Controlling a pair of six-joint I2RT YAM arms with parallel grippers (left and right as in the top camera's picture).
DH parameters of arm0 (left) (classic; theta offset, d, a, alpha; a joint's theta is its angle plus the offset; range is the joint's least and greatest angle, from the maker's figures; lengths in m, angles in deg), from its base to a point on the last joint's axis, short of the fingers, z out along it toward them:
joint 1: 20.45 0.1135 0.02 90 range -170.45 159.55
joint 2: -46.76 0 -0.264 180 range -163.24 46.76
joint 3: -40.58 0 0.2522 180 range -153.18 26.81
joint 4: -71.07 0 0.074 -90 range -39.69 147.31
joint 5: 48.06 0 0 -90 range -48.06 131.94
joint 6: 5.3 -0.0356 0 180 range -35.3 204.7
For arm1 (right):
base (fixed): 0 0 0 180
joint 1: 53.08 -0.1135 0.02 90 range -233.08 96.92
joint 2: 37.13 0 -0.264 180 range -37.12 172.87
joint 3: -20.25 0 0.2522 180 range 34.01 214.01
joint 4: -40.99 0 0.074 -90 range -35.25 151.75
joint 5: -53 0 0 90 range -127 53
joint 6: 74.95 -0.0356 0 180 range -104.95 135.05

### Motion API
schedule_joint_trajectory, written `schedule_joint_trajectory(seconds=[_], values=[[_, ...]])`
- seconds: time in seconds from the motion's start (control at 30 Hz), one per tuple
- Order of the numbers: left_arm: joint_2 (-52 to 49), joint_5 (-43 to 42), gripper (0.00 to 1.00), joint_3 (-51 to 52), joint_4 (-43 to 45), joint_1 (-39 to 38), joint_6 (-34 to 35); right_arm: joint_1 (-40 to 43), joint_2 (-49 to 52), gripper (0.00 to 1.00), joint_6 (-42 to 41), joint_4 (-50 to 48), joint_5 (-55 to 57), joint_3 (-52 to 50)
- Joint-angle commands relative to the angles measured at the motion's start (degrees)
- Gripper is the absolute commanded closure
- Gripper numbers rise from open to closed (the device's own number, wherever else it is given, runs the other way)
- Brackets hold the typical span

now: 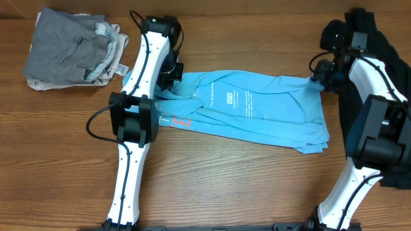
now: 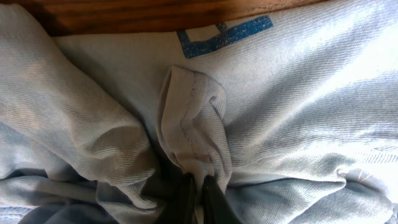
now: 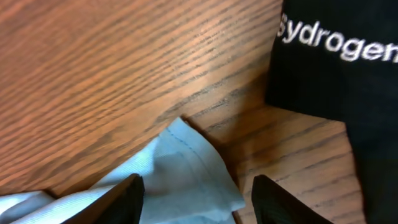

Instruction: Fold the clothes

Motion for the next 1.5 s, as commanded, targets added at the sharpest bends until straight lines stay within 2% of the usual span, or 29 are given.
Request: schedule_joint_trajectory(seconds=[0.0, 0.03, 0.17, 0.2, 0.37, 0.47, 0.57, 0.77, 0.83, 0.9, 0.97, 1.13, 1.3, 1.47], values=[[0.68, 0.59, 0.96, 0.42, 0.28, -0.15, -0.85, -0.17, 2.10, 0.42, -0.26, -0.33, -0.57, 0.13], [0.68, 0.59, 0.96, 0.42, 0.31, -0.15, -0.85, -0.17, 2.29, 0.44, -0.26, -0.35, -0.66, 0.13], [0.68, 0.59, 0.96, 0.42, 0.48, -0.15, -0.85, -0.17, 2.56, 0.68, -0.28, -0.28, -0.98, 0.17], [0.68, 0.59, 0.96, 0.42, 0.46, -0.15, -0.85, -0.17, 2.45, 0.71, -0.28, -0.24, -0.98, 0.24], [0.68, 1.51, 0.96, 0.42, -0.09, 0.37, -0.90, 0.83, 0.42, 0.72, -0.28, 2.71, -0.94, 1.64], [0.68, 1.64, 0.96, 0.42, -1.16, 1.75, -0.90, 2.08, -1.75, 0.79, -0.85, 6.45, -0.55, 3.58], [0.68, 1.57, 0.96, 0.42, -2.14, 3.96, -0.90, 4.13, -4.59, 0.79, -5.62, 11.58, 1.46, 6.10], [0.68, 1.22, 0.96, 0.42, -2.14, 6.54, -1.01, 6.32, -8.20, 0.78, -4.96, 18.88, 1.55, 10.25], [0.68, 1.38, 0.96, 0.42, -2.14, 6.88, -1.14, 6.32, -9.31, 0.82, -3.91, 21.31, 1.51, 11.10], [0.68, 1.42, 0.96, 0.42, -2.14, 7.13, -1.14, 6.32, -10.38, 0.92, -3.96, 23.89, 1.44, 11.23], [0.68, 1.40, 0.96, 0.42, -2.14, 7.21, -1.14, 6.32, -11.30, 0.96, -3.96, 26.84, 1.42, 11.23], [0.68, 1.22, 0.96, 0.42, -2.14, 7.19, -2.43, 6.25, -11.74, 0.96, -3.89, 32.94, -0.37, 11.08], [1.53, -1.68, 0.96, 0.39, -2.16, 6.88, -4.85, 6.21, -11.74, 0.95, -3.13, 34.51, -0.90, 11.08], [5.57, -0.46, 0.96, 0.15, -2.14, 7.06, -5.60, 6.21, -11.74, 0.93, -2.16, 34.49, -2.23, 11.08]])
